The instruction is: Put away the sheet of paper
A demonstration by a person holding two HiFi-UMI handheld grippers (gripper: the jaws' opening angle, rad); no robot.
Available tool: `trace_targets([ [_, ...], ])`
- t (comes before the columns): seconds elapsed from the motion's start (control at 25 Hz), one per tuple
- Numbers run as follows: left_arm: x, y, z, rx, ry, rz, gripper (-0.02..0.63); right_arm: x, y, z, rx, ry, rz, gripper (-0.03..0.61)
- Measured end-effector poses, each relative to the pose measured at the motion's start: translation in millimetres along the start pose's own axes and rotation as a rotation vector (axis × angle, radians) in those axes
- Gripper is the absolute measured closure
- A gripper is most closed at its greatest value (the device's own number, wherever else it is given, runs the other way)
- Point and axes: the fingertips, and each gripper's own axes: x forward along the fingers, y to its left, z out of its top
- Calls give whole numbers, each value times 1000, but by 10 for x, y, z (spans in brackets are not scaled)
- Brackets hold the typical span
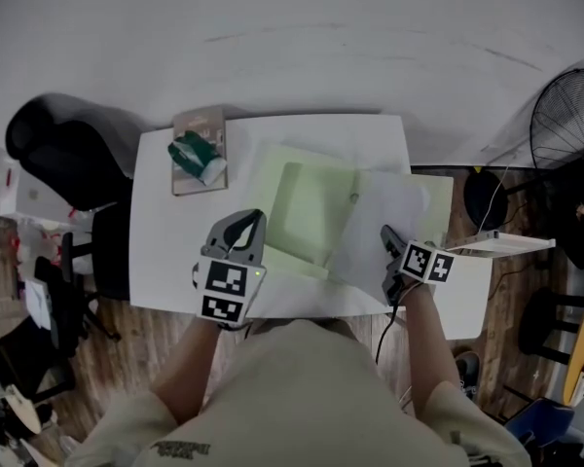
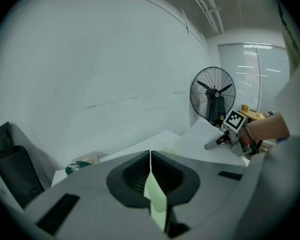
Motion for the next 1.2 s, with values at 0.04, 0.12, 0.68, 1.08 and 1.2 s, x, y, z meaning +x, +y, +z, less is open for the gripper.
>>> trace_targets([
  [0.04, 24, 24, -35, -3, 10, 1, 588, 41, -20, -7, 3, 12, 0, 555],
  [0.12, 72, 67, -115, -7, 31, 1, 588, 119, -51, -28, 6, 36, 2, 555],
  [0.68, 451, 188, -898, -45, 219, -33, 588, 481, -167, -231, 23, 145, 8, 555],
  [1.08, 663, 161, -1353, -120, 317, -65, 588, 740, -26, -271, 32, 176, 51, 555],
  [1.2, 702, 169, -1404, -123, 325, -67, 588, 875, 69, -284, 28, 189, 67, 555],
])
